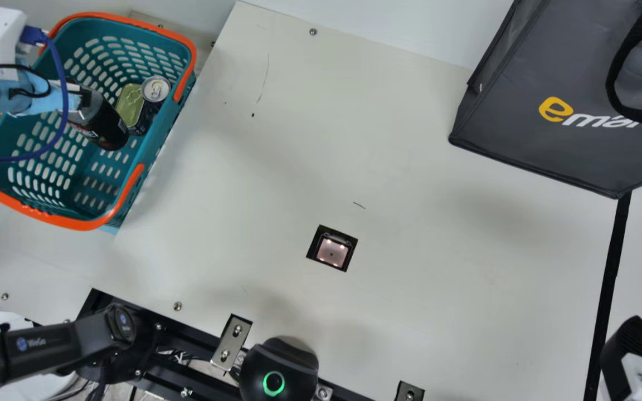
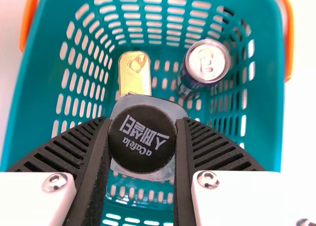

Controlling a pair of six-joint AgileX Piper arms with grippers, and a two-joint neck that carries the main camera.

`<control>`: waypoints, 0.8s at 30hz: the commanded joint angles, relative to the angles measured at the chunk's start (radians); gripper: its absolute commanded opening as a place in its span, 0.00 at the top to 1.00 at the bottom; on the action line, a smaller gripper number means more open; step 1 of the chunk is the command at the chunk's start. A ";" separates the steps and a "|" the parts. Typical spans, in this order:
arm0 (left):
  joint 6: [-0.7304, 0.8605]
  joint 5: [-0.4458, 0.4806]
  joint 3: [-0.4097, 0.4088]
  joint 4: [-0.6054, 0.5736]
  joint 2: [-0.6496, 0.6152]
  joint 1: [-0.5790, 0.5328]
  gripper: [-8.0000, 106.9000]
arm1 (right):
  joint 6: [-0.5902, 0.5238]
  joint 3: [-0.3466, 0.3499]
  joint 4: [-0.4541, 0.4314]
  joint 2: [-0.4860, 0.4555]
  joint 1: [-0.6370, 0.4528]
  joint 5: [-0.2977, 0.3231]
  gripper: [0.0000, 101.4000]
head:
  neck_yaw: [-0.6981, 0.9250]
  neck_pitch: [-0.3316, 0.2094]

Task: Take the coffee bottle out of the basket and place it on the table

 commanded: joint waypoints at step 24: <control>-0.198 0.146 -0.149 0.024 -0.167 -0.058 0.84 | 0.000 0.000 0.000 0.000 0.000 0.000 0.10 | 0.002 -0.026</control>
